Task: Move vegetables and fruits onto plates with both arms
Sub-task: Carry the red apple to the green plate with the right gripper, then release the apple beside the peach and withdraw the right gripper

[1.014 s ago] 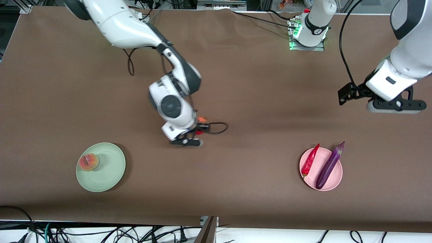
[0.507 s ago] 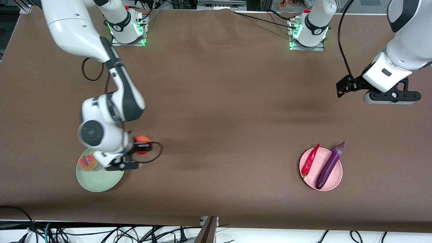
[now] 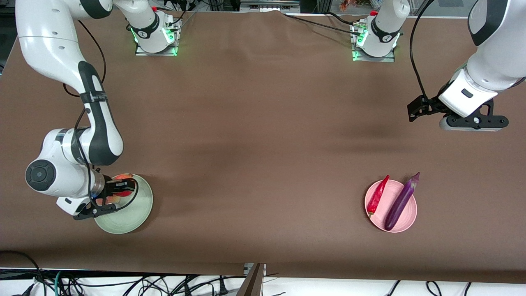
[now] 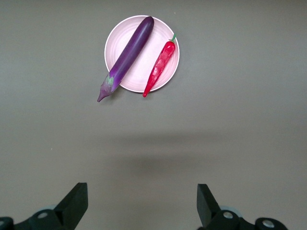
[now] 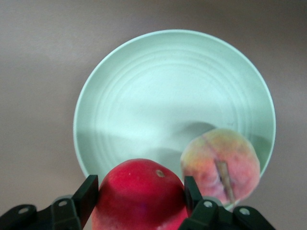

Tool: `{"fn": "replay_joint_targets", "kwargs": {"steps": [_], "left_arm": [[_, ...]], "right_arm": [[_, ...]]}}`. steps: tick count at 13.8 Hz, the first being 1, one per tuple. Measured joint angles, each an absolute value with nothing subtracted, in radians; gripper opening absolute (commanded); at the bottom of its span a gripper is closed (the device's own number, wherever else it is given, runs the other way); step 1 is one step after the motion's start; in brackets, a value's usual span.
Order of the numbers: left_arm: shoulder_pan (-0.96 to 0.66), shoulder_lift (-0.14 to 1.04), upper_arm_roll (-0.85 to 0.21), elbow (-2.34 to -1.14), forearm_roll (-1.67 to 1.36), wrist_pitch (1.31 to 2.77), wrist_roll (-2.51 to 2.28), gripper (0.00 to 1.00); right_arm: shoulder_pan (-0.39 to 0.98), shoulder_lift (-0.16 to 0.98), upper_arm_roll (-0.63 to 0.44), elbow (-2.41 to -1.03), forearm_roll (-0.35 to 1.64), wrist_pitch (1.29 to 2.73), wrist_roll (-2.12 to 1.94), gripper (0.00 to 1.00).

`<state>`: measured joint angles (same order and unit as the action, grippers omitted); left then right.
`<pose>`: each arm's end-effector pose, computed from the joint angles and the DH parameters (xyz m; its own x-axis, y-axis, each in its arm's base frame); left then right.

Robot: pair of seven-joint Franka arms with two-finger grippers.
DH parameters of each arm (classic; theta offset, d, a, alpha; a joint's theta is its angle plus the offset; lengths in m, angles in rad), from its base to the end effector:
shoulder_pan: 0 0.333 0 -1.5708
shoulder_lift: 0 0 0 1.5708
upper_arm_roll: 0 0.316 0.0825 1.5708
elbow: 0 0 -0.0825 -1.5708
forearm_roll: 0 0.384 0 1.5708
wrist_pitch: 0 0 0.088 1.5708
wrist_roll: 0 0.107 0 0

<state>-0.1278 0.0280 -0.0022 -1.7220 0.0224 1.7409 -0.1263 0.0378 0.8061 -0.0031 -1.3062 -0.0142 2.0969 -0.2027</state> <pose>0.5663 -0.0720 0.5515 1.0000 -0.0075 -0.0063 -0.0077 -0.9997 -0.0230 0.7426 0.0256 0.2567 0.9699 0.2430 -0.0180 0.2432 -0.9699 0.0110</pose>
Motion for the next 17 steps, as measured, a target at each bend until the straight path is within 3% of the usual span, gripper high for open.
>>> {"fn": "replay_joint_targets", "kwargs": {"steps": [1, 2, 3, 9, 17], "left_arm": [[-0.128, 0.028, -0.002, -1.720, 0.022, 1.742, -0.126, 1.00], [-0.128, 0.028, -0.002, -1.719, 0.022, 1.743, -0.126, 1.00], [-0.128, 0.028, -0.002, -1.717, 0.022, 1.743, -0.126, 1.00], [-0.128, 0.028, -0.002, -1.717, 0.022, 1.743, -0.126, 1.00], [-0.127, 0.028, -0.002, -1.692, 0.022, 1.745, -0.127, 1.00]], "right_arm": [[0.040, 0.820, 0.000, -1.307, -0.014, 2.124, -0.203, 0.35], [0.043, 0.832, 0.001, -1.308, -0.014, 2.146, -0.203, 0.61], [0.045, 0.840, 0.002, -1.308, -0.014, 2.162, -0.203, 1.00], [0.046, 0.820, 0.004, -1.288, -0.014, 2.196, -0.202, 1.00], [0.067, 0.488, 0.013, -1.263, -0.014, 1.668, -0.151, 1.00]]}}
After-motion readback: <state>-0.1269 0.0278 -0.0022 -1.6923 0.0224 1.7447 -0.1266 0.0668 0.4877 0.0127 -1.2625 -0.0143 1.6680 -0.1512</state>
